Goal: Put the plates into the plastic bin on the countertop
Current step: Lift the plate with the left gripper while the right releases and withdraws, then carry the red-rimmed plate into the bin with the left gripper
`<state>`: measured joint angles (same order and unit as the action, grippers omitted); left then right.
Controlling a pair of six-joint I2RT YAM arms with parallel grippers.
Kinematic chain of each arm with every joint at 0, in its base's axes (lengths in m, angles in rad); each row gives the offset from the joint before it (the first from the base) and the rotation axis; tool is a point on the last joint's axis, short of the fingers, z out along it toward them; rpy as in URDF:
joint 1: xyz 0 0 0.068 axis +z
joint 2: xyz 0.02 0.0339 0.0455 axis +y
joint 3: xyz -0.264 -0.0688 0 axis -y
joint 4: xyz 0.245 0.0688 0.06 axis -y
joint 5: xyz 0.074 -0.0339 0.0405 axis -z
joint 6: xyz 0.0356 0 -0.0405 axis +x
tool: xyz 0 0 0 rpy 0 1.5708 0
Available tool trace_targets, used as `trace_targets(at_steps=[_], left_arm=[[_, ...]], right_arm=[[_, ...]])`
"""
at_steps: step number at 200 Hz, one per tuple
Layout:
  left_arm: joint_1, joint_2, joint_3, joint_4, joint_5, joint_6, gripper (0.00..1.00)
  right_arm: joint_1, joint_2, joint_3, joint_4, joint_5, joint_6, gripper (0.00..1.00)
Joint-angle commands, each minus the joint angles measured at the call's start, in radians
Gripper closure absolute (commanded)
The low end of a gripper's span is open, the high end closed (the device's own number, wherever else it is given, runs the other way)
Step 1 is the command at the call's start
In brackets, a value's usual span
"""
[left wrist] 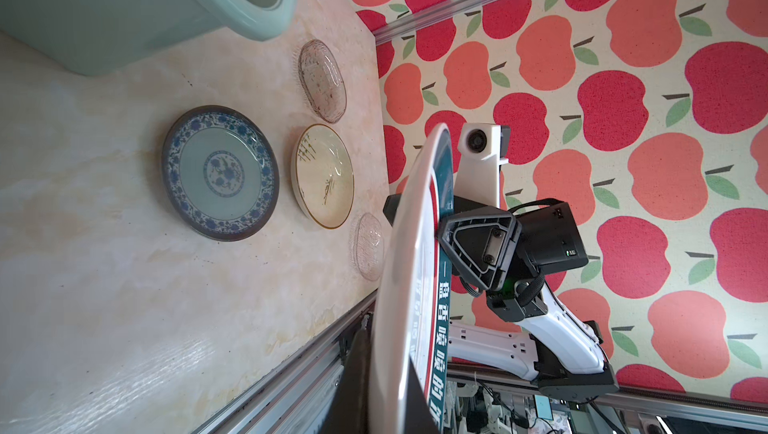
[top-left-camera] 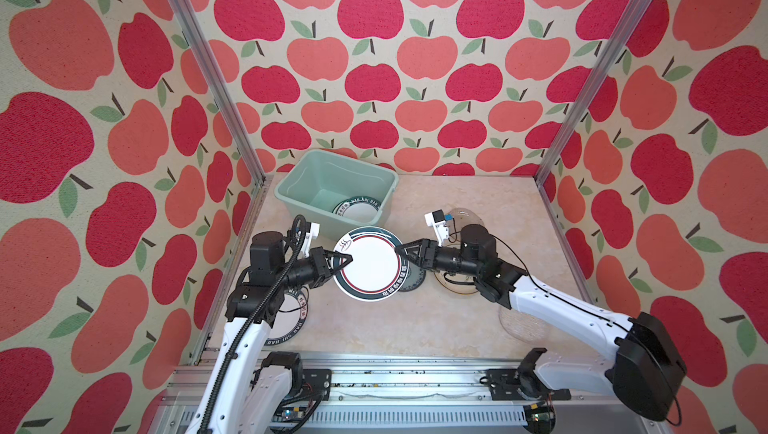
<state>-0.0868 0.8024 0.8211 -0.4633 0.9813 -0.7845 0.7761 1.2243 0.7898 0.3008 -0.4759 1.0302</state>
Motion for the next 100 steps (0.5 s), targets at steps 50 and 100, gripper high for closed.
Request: trace_targets(at_steps=[50, 100], left_arm=[[-0.021, 0.232, 0.316, 0.033, -0.115, 0.089, 1.0], [0.008, 0.585, 0.699, -0.106, -0.099, 0.293, 1.0]], right_arm=[[-0.264, -0.139, 0.033, -0.098, -0.253, -0.039, 0.4], [-0.315, -0.194, -0.028, -0.158, -0.258, -0.099, 0.4]])
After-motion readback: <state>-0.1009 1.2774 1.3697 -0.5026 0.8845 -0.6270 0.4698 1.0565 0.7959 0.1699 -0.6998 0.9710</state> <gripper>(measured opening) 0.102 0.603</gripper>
